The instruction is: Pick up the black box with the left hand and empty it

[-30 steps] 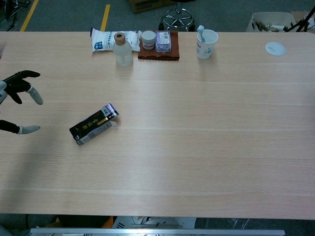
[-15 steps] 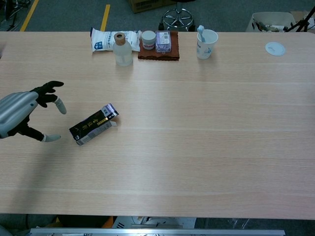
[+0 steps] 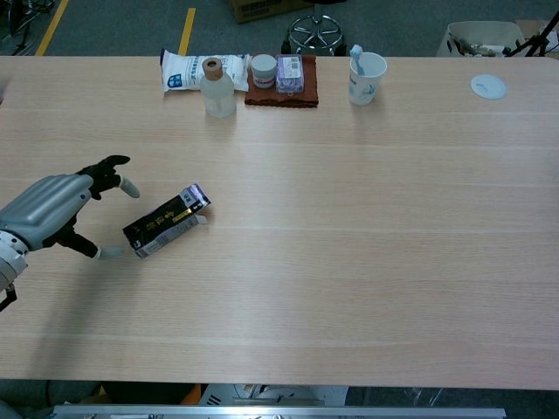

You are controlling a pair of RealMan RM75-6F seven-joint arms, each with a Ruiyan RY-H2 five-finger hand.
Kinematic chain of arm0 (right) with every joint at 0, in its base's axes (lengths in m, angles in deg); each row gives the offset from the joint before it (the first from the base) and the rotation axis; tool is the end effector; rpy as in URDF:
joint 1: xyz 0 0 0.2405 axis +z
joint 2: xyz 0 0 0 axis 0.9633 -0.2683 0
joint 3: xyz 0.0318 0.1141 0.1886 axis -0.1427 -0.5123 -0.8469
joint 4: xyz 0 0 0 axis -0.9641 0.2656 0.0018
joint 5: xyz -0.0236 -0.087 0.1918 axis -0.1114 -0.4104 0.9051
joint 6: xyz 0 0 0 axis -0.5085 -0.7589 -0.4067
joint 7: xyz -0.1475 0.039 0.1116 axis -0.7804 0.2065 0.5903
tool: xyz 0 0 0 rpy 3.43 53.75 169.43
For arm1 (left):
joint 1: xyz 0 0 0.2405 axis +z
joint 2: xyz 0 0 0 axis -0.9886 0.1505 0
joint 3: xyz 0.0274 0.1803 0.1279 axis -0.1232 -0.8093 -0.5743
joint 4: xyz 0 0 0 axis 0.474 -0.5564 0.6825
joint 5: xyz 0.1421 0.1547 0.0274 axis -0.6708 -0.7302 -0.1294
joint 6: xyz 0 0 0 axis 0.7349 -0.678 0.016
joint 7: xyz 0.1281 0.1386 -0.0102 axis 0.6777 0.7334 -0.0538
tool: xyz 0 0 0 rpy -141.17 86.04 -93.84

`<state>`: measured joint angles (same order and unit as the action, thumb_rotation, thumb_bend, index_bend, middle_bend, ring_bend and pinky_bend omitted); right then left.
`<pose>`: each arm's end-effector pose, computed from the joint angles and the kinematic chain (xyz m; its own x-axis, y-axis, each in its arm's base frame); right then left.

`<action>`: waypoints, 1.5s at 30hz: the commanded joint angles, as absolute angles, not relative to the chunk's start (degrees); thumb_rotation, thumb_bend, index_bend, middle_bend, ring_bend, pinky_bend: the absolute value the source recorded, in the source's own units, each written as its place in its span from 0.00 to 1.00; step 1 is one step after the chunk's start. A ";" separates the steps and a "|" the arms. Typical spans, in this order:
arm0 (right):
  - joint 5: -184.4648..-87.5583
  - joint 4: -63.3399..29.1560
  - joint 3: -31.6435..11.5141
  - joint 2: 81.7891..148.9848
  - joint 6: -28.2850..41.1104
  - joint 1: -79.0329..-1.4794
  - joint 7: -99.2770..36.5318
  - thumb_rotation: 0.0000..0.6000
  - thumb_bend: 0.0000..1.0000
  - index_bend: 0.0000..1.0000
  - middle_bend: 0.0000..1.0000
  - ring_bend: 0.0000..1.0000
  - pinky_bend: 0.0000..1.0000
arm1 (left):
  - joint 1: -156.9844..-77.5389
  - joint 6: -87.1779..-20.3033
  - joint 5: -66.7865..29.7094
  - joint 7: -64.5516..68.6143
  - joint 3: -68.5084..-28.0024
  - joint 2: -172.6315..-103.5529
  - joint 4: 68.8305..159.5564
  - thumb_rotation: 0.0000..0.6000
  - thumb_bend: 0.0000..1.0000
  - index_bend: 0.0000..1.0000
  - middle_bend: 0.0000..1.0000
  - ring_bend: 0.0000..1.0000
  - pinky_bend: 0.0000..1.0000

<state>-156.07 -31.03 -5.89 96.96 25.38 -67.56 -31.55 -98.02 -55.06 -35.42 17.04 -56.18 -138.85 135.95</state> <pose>-0.2923 -0.2467 0.1550 0.4171 0.0368 0.9081 -0.9089 0.0193 0.4166 -0.2060 0.2391 -0.0237 0.3226 0.3633 0.8740 0.9444 -0.1854 -0.2716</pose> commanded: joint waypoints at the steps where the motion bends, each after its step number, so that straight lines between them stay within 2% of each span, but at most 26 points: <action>1: -155.99 -30.86 -5.89 97.04 25.34 -67.59 -31.43 1.00 0.05 0.11 0.12 0.05 0.31 | -98.35 -55.04 -35.38 17.18 -56.04 -139.42 135.73 1.00 0.11 0.23 0.00 0.10 0.29; 18: -155.76 -29.73 -5.66 97.50 25.22 -67.95 -30.43 1.00 0.05 0.11 0.12 0.05 0.31 | -100.93 -52.99 -33.93 17.04 -55.14 -143.59 132.83 1.00 0.11 0.16 0.00 0.10 0.29; 45: -155.53 -29.48 -5.54 97.56 25.17 -68.40 -29.85 1.00 0.05 0.11 0.12 0.05 0.31 | -102.77 -50.28 -30.97 14.23 -54.89 -148.95 123.74 1.00 0.11 0.16 0.00 0.10 0.29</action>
<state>-155.53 -29.48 -5.53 97.56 25.17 -68.40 -29.85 -102.75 -50.32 -31.04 14.33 -54.89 -148.84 123.92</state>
